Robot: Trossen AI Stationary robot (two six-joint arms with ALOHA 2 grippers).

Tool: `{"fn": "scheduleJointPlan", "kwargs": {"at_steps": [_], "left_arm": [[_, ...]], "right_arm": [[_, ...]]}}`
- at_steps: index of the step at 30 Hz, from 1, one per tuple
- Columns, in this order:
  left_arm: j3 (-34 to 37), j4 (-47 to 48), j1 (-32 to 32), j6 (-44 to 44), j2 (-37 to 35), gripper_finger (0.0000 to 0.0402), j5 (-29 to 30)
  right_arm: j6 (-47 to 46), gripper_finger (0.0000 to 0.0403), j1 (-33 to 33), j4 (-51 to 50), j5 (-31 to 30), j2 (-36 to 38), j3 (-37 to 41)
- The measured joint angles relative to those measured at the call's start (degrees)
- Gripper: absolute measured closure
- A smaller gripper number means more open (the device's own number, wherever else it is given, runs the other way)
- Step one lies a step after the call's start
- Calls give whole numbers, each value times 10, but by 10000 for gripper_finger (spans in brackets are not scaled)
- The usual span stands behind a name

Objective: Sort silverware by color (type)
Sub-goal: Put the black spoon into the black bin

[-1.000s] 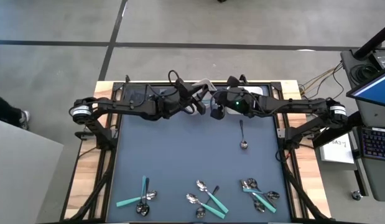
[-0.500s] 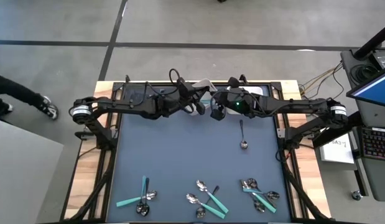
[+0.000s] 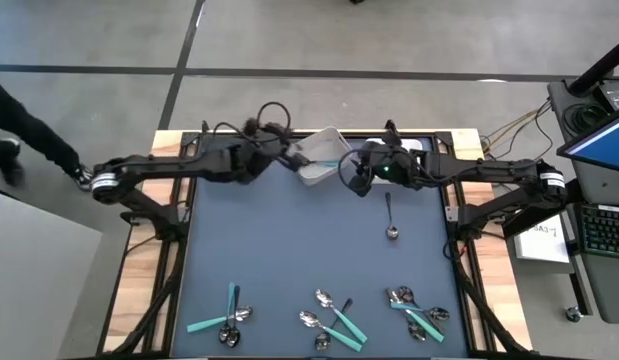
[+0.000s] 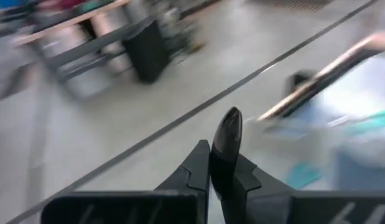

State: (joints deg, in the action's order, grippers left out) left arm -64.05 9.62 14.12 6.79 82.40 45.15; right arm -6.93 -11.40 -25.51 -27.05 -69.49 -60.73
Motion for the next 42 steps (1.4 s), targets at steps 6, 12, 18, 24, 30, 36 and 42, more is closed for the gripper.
{"fn": "scheduleJointPlan", "kwargs": {"at_steps": [6,12,18,24,30,36,42], "left_arm": [[0,187,7,49,-52,401,152],[10,372,30,177,-49,401,176],[66,426,69,266,-22,401,185],[102,424,91,309,0,381,184],[103,425,91,313,1,354,179],[86,424,90,313,0,329,145],[52,423,89,313,0,318,68]], "right_arm": [[-49,266,0,-18,0,-1,4],[-72,280,0,-17,0,-1,5],[-116,287,1,-20,1,-1,5],[-127,285,6,-30,5,-1,5],[-127,288,7,-30,5,-1,5],[-127,289,7,-30,5,-1,5],[-127,289,7,-35,5,-1,5]]}}
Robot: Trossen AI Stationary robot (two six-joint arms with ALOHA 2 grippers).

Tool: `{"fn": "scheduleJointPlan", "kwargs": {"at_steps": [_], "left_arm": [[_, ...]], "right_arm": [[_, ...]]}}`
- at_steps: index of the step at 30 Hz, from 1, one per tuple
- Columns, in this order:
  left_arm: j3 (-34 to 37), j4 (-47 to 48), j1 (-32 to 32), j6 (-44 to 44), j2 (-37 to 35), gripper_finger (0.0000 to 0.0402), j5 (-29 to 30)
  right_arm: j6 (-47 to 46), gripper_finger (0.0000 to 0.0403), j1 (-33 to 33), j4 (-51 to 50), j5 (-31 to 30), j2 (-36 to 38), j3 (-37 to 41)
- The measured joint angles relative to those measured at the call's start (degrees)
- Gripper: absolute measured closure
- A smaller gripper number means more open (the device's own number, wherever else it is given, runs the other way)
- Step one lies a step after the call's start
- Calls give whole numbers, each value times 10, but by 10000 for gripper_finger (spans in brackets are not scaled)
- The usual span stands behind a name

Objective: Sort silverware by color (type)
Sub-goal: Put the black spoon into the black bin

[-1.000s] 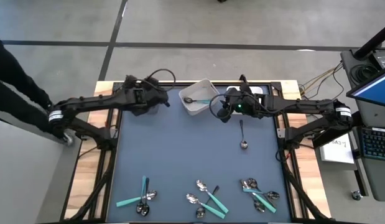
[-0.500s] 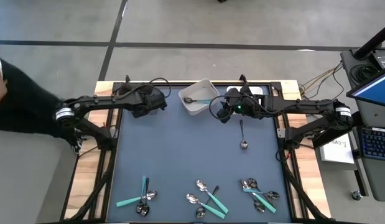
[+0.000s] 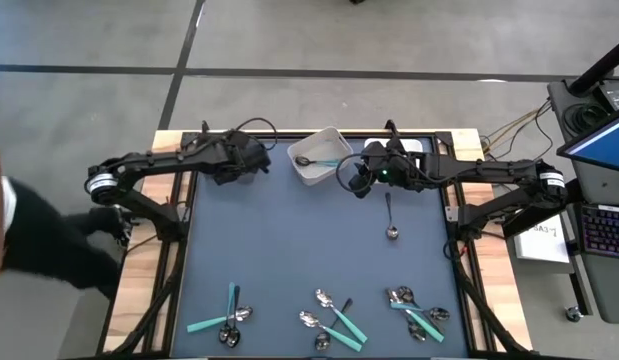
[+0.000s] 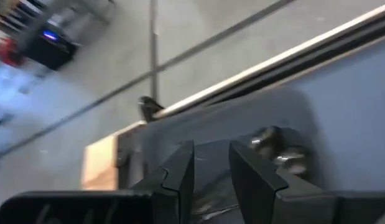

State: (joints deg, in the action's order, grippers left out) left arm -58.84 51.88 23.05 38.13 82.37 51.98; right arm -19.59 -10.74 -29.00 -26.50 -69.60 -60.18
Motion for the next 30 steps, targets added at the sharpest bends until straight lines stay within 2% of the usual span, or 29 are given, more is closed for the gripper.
{"fn": "scheduleJointPlan", "kwargs": {"at_steps": [7,12,15,17,20,25,30], "left_arm": [[-56,-20,-10,-68,0,317,-174],[-76,-119,-50,-180,-1,317,-352],[-74,-181,-85,-245,-1,317,-466],[-71,-220,-108,-266,-1,317,-516],[-70,-263,-140,-283,-1,317,-531],[-70,-325,-170,-286,-1,317,-531],[-70,-334,-185,-286,-2,317,-531]], "right_arm": [[-101,289,1,-176,91,0,-25],[-188,289,12,-304,149,1,-31],[-240,289,28,-354,189,1,-20],[-289,289,43,-365,211,1,-8],[-361,289,69,-364,220,1,13],[-488,289,108,-340,200,-4,62],[-540,289,123,-301,198,-31,104]]}}
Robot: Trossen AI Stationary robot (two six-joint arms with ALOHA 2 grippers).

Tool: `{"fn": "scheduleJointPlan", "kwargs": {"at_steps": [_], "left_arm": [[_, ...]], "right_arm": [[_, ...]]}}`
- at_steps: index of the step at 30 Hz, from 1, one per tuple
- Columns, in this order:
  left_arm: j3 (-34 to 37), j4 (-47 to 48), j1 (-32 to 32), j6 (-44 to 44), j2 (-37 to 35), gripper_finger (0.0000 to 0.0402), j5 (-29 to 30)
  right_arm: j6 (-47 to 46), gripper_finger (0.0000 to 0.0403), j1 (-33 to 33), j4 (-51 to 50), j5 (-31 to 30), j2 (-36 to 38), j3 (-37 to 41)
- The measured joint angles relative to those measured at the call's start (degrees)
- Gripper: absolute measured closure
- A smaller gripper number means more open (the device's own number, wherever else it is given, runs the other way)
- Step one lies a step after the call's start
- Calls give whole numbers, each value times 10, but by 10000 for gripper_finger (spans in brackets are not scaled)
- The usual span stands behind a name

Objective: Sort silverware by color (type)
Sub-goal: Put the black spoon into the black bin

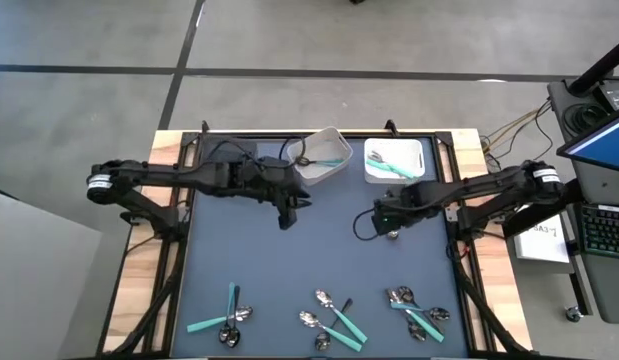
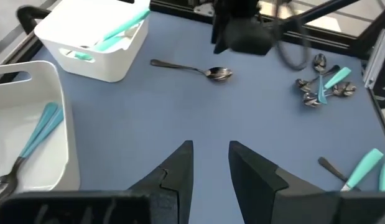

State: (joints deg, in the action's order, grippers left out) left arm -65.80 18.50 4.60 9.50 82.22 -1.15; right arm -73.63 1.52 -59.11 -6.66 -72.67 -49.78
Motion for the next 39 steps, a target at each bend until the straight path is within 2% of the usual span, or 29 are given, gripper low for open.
{"fn": "scheduleJointPlan", "kwargs": {"at_steps": [7,16,22,26,30,39], "left_arm": [[-5,0,-3,0,-14,317,0],[-23,3,-5,-16,-53,317,1],[-27,10,-5,-30,-80,317,4],[-27,10,-5,-33,-97,317,7],[-27,13,-5,-37,-106,317,36],[-27,12,-5,-45,-115,317,48]], "right_arm": [[-13,289,-8,71,-38,-61,44],[15,290,-30,82,-31,-168,37],[-3,298,-30,46,-32,-158,13],[-2,308,-31,97,-36,-131,6],[8,317,-31,132,-48,-127,7],[28,320,-47,161,-54,-168,8]]}}
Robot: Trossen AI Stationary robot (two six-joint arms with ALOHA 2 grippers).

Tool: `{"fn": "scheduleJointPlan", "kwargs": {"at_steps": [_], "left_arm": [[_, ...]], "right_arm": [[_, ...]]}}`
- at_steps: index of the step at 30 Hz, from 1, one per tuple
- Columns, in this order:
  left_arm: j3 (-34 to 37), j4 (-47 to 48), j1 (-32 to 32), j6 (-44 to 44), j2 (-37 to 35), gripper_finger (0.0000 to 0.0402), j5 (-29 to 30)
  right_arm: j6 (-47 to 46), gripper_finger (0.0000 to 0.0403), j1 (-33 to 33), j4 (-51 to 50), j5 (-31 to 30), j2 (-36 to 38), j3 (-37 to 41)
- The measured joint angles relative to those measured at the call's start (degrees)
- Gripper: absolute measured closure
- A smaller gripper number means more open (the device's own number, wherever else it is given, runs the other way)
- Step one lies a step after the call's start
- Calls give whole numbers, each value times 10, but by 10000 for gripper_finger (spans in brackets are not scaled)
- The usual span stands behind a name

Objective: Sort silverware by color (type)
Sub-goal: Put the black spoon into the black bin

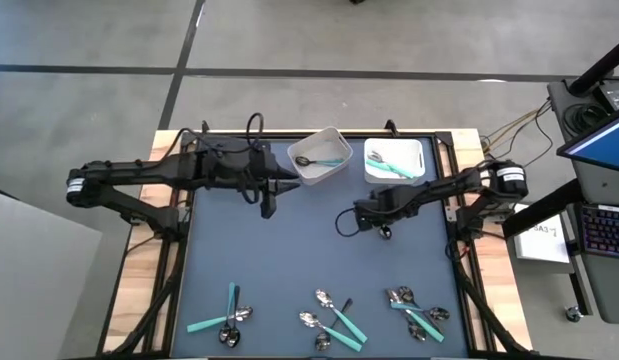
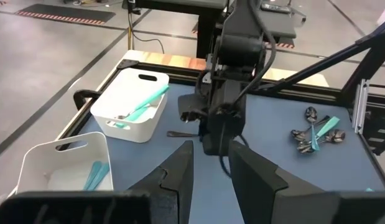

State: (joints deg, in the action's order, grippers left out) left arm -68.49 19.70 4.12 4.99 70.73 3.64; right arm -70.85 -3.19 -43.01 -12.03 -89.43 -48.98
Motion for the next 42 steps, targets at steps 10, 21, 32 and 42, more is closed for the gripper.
{"fn": "scheduleJointPlan", "kwargs": {"at_steps": [10,21,32,42], "left_arm": [[0,-106,-9,-55,-23,317,0],[-6,-353,-41,-229,-59,317,1],[-25,-55,-45,-114,-72,317,112],[296,-365,-44,11,-162,317,179]], "right_arm": [[49,340,-15,20,4,-72,-1],[60,392,-16,27,5,-60,0],[65,393,-16,30,2,-35,0],[107,394,-12,187,-47,1,1]]}}
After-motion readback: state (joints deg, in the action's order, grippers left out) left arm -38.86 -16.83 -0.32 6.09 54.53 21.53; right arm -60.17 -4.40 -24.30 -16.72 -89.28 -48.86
